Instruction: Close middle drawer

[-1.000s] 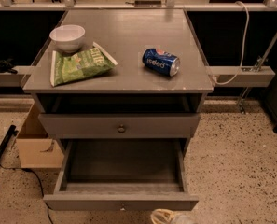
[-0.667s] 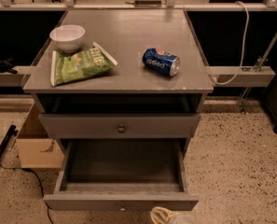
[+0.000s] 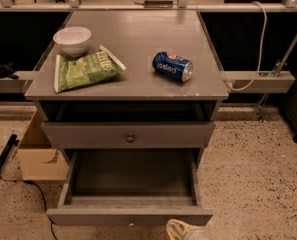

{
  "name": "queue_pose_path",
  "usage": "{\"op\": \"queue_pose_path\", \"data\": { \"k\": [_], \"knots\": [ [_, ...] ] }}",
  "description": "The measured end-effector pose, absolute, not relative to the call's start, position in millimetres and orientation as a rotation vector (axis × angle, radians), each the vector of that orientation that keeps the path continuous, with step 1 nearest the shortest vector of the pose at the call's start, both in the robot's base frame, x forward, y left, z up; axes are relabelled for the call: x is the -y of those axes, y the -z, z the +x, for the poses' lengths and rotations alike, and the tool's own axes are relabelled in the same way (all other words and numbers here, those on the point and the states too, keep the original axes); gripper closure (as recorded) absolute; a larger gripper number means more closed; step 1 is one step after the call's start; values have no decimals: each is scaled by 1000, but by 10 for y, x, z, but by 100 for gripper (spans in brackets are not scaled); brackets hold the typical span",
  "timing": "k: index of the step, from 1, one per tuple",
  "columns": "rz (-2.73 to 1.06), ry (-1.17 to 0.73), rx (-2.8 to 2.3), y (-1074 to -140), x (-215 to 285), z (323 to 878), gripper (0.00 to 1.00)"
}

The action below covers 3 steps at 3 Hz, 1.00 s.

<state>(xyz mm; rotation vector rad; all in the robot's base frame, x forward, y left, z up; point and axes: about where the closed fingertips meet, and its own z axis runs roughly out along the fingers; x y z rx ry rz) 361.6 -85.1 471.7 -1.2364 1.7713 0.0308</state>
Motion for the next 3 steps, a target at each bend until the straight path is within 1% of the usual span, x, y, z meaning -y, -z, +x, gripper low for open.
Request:
{"op": "queue_pose_path", "data": {
  "k": [2,3],
  "knots": [
    [-1332,-132,-1757,-4494,635,3507,100],
    [-1398,-141,-1713,-4423,414,3573,100]
  ]
}}
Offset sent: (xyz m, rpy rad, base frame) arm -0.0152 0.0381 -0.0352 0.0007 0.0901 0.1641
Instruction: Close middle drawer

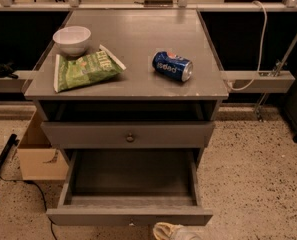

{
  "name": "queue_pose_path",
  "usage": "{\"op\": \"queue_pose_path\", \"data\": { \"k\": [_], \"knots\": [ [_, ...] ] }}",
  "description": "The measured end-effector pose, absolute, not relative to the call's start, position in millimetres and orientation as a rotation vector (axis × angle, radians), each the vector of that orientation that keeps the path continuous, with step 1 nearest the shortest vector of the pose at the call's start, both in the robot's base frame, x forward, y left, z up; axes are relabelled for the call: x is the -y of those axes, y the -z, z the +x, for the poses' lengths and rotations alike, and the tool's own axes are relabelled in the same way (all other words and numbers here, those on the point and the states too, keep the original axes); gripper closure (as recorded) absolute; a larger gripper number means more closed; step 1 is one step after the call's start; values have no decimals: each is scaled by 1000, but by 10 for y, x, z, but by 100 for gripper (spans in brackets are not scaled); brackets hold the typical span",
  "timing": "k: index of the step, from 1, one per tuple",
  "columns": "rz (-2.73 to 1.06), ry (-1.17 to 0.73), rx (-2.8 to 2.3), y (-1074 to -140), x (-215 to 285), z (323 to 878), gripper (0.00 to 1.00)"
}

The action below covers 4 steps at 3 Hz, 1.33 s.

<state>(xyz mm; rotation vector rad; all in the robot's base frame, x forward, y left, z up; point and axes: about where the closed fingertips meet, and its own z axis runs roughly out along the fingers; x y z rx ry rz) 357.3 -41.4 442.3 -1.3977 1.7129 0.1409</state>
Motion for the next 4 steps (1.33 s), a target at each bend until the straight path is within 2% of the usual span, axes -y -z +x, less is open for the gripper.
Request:
{"op": "queue_pose_path", "data": {
  "k": [2,4],
  "knots": [
    [-1563,-119,-1658,-4047,36,3738,100],
    [-1555,-140,-1648,-4131,-18,3692,100]
  ]
}}
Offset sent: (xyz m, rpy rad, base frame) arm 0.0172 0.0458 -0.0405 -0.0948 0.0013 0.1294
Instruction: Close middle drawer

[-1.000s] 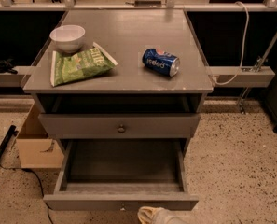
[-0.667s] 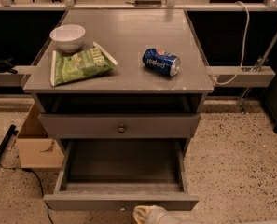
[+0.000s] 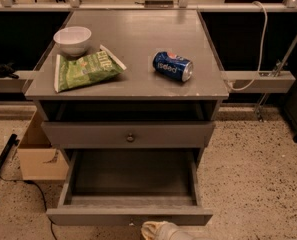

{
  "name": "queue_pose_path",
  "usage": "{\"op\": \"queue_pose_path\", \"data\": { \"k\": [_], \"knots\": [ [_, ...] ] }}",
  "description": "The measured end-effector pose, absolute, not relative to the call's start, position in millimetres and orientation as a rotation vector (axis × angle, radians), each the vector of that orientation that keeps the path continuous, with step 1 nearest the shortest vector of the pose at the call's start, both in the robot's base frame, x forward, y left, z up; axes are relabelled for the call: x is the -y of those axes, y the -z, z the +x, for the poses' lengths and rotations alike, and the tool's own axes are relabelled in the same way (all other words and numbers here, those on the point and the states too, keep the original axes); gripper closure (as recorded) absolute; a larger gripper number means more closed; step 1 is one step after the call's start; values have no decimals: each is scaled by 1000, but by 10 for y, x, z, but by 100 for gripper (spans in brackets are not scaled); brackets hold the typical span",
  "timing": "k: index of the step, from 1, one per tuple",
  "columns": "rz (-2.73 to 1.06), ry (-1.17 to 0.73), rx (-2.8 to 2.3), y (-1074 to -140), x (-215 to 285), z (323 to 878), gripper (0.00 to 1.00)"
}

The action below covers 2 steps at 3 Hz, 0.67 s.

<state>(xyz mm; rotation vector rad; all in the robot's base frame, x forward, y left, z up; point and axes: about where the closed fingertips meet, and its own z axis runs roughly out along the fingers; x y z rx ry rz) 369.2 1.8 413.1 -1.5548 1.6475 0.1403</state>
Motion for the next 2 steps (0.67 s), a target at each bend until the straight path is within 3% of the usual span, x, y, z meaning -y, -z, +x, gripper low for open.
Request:
{"op": "queue_pose_path", "data": {
  "k": [2],
  "knots": [
    [-1585,-85,-1615,-4179,-244,3966,100]
  ]
}}
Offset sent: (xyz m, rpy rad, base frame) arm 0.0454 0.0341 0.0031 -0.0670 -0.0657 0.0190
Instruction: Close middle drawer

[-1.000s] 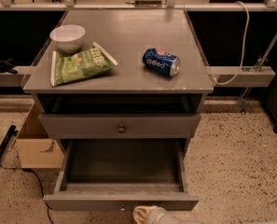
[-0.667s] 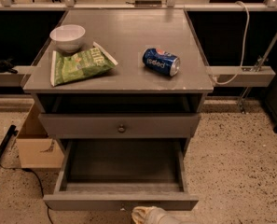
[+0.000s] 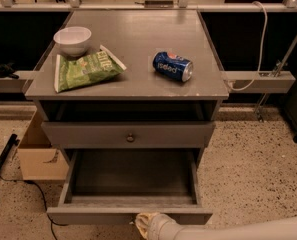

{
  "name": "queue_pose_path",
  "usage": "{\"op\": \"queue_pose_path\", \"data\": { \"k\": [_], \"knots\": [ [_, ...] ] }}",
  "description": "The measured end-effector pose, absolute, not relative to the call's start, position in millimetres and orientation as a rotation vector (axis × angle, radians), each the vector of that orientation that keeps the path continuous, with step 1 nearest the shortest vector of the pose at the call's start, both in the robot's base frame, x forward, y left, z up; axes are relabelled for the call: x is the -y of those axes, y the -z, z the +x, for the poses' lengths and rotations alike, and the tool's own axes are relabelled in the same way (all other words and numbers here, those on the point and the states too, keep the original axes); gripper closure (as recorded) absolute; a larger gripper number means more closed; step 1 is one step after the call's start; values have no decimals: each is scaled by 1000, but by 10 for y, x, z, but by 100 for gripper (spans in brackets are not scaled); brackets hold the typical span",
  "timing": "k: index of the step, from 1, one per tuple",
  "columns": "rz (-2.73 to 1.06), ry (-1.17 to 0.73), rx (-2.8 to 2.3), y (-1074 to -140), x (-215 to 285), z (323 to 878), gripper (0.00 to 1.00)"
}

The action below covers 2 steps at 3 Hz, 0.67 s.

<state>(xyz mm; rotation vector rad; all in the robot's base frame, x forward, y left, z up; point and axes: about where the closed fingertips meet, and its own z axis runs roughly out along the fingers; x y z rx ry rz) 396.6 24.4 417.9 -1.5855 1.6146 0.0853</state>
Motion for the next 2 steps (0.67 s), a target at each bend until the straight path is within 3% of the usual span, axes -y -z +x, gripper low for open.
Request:
{"op": "queue_pose_path", "data": {
  "k": [2],
  "knots": [
    [-1605,-85,-1677,-3984,-125,3981,100]
  ]
}}
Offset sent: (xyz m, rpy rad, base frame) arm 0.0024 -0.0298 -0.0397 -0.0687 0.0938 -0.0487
